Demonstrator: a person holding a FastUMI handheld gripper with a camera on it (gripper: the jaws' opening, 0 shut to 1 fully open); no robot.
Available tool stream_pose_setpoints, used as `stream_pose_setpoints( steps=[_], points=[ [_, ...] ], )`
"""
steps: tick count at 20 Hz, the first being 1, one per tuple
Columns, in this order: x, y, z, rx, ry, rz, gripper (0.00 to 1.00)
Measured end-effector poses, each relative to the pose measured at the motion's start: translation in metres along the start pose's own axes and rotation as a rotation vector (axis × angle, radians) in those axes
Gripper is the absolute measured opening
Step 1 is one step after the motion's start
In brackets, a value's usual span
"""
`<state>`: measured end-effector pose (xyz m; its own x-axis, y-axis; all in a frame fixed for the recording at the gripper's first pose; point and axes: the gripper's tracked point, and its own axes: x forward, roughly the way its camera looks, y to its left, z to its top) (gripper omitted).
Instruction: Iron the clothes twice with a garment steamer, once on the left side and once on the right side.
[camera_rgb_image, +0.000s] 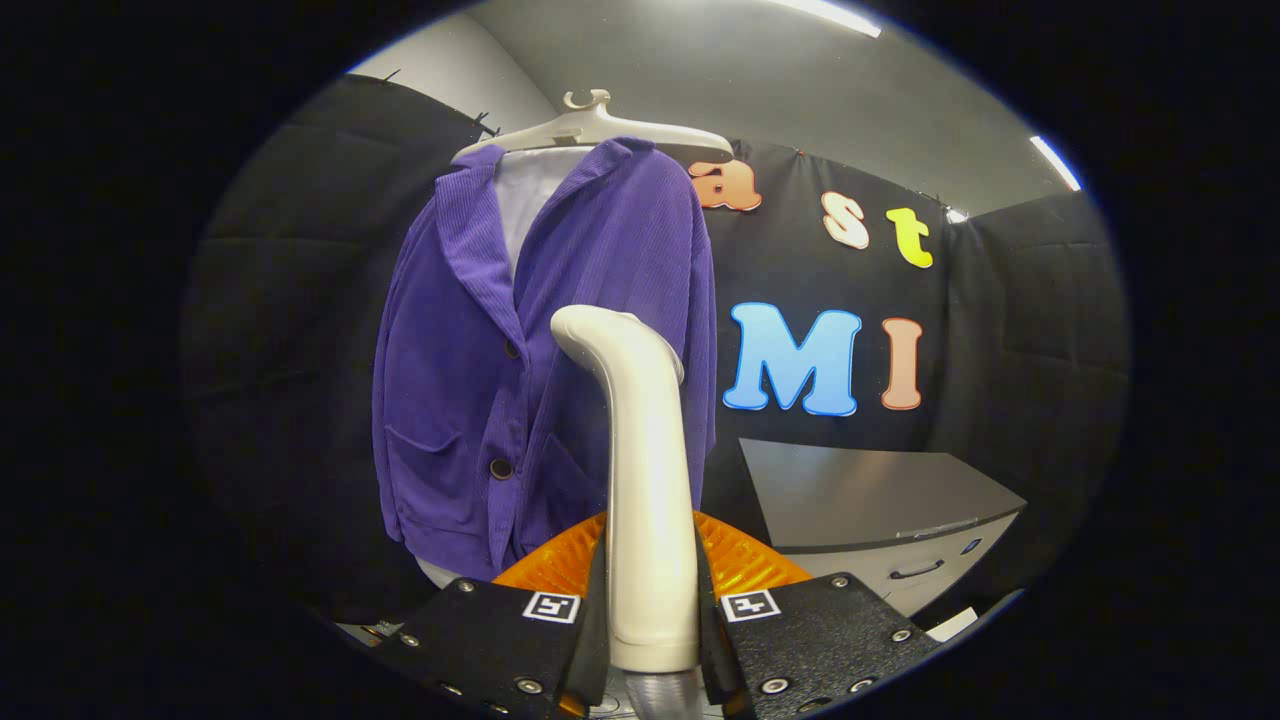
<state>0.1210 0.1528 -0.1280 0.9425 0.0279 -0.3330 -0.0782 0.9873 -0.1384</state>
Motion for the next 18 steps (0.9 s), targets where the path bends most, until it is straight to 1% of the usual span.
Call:
stream_pose_setpoints(
  steps=[4, 8, 13, 18],
  points=[
    [0.000, -0.001, -0.033, -0.026, 0.040, 0.018, 0.37],
    [-0.004, 0.009, -0.072, -0.036, 0.107, 0.046, 0.37],
    [-0.011, 0.016, -0.093, -0.035, 0.132, 0.077, 0.37],
    [-0.015, 0.021, -0.133, -0.040, 0.226, 0.122, 0.37]
  ],
)
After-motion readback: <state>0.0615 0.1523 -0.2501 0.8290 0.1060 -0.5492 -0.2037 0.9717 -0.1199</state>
